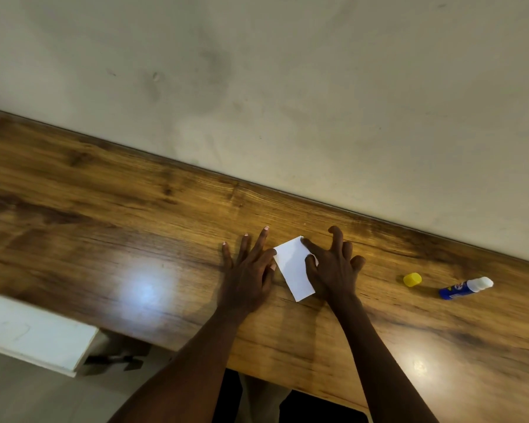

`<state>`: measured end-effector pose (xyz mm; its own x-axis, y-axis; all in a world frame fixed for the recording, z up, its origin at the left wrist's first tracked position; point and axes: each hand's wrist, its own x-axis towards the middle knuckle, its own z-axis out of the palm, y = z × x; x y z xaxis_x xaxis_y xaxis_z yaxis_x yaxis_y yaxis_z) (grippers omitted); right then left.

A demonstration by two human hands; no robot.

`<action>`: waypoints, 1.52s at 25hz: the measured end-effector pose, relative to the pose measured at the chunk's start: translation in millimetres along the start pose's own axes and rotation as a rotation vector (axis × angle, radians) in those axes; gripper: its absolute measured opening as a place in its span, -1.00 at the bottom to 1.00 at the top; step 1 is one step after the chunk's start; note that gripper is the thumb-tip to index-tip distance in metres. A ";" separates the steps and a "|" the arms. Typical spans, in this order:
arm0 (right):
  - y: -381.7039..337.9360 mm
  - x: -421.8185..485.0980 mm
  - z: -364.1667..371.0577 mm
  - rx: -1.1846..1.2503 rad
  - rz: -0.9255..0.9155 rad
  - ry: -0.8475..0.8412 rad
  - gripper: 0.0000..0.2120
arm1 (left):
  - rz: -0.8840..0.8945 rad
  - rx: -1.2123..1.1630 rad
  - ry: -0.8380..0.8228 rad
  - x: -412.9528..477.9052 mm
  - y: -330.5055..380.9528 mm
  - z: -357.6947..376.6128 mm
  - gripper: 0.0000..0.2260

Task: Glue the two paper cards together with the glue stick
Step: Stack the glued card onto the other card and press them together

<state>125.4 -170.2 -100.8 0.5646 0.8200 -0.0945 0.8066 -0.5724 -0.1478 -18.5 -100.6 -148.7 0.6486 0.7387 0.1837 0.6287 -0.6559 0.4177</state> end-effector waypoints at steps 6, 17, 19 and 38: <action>8.5 -5.5 3.6 0.017 -0.014 -0.006 -0.59 | -0.001 0.016 0.009 0.5 -0.5 0.9 -0.61; 30.4 -74.5 22.9 -0.080 -0.056 0.246 -0.66 | 0.024 0.081 0.019 1.8 -0.2 1.2 -0.62; 20.6 -78.5 24.4 -0.093 -0.051 0.256 -0.63 | 0.026 0.080 0.021 2.1 -0.6 2.1 -0.62; -28.1 -53.3 22.2 -0.064 0.118 0.274 -0.60 | 0.023 -0.040 -0.062 -1.7 -0.3 -4.5 -0.27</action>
<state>68.8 -197.7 -113.5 0.6739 0.7205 0.1634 0.7374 -0.6697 -0.0880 -21.7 -100.9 -145.2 0.6891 0.7113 0.1387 0.5961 -0.6652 0.4495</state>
